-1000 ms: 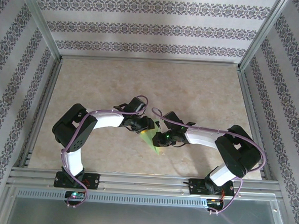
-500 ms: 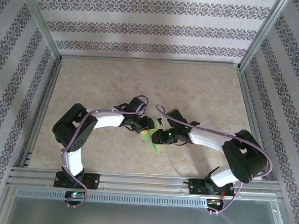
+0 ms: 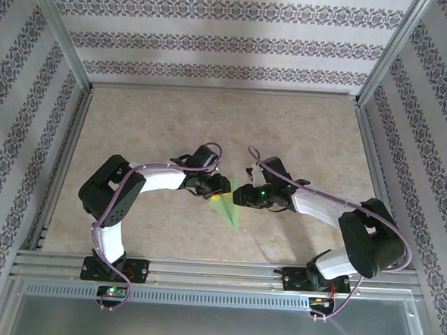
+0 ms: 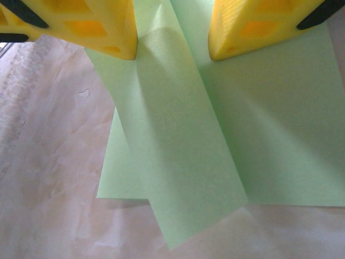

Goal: Fold a paper plane with a square sheet of paper (fold left side to right side)
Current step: Fourth fold the wing at the center of the table.

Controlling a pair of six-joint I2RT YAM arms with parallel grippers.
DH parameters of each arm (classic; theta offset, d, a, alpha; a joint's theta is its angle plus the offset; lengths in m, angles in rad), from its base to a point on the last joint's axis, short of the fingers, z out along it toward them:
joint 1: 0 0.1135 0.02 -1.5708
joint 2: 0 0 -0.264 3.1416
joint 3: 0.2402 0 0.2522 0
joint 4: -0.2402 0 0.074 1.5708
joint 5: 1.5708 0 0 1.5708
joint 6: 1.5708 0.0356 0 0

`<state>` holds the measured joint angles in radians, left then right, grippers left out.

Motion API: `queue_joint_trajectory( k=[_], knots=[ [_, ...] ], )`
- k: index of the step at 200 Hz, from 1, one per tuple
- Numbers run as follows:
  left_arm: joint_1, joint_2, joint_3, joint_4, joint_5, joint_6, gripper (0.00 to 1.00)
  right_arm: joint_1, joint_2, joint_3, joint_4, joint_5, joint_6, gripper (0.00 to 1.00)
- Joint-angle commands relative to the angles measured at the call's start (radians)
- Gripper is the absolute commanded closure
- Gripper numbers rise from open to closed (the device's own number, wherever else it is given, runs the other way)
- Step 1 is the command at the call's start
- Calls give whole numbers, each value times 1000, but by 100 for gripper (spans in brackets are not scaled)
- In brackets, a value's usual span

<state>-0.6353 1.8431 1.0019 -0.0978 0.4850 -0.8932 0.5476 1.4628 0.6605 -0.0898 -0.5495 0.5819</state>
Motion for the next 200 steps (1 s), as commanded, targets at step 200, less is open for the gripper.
queue_joint_trajectory(
  k=[200],
  knots=[
    [-15,19,5,-79,-39,23,59,41,102,31,-41,94,-4,97]
  ],
)
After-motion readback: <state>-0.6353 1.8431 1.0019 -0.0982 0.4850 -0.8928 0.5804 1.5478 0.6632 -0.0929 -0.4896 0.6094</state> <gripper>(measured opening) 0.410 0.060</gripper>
